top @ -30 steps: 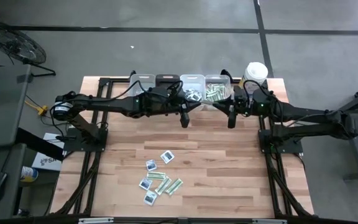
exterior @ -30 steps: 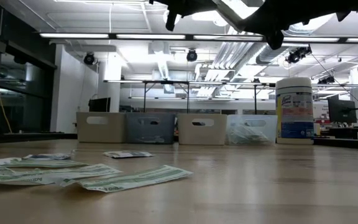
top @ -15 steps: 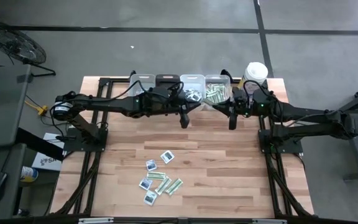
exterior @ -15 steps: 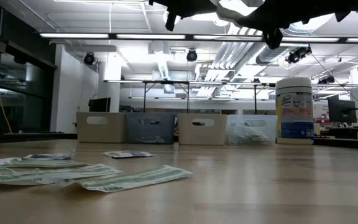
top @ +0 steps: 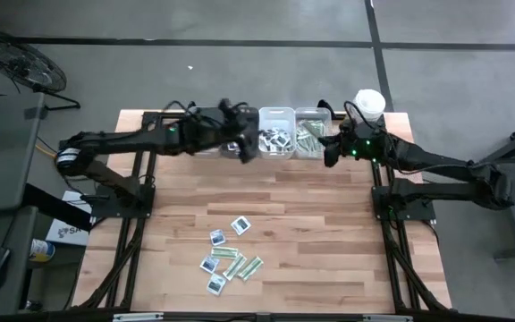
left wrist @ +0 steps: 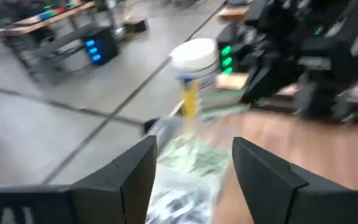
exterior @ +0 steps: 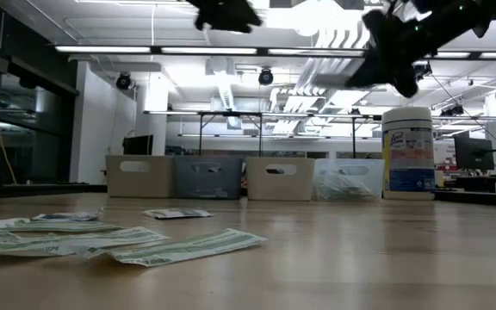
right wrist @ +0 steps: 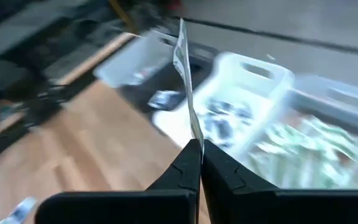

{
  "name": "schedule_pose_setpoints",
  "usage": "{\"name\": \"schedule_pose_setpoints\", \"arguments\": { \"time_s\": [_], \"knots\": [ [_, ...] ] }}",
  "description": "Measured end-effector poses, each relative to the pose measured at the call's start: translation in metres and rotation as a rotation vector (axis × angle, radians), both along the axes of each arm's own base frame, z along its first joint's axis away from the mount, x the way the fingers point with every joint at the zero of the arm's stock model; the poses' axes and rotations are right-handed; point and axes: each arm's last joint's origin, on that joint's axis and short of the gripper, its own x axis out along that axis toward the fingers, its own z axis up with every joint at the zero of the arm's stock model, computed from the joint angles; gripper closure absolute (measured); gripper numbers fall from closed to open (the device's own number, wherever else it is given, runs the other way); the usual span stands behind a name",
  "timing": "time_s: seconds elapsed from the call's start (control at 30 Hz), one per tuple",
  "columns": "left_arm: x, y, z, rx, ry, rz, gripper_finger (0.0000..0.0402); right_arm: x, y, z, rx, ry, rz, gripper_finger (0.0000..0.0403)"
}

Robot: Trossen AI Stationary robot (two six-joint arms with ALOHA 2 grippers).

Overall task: Pick & Place First Aid Supplies
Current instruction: Put the green bandage into the transparent bin

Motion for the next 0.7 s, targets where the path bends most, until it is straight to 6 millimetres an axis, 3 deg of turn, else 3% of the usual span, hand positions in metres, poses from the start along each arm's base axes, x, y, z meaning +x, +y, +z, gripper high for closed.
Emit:
{"name": "schedule_pose_setpoints", "arguments": {
  "time_s": [0.3,0.53,0.7],
  "knots": [
    [-0.052,-0.001,0.021,0.181,0.202,0.069,0.0189,-0.006,-0.035,-0.021,0.231,0.003,-0.24,0.0403],
    [-0.066,-0.002,0.019,0.235,0.33,0.076,0.0189,0.015,-0.048,-0.046,0.387,-0.016,-0.261,0.0403],
    [-0.07,-0.002,0.011,0.223,0.418,0.089,0.0189,0.019,-0.061,-0.067,0.491,0.018,-0.36,0.0403]
  ]
}}
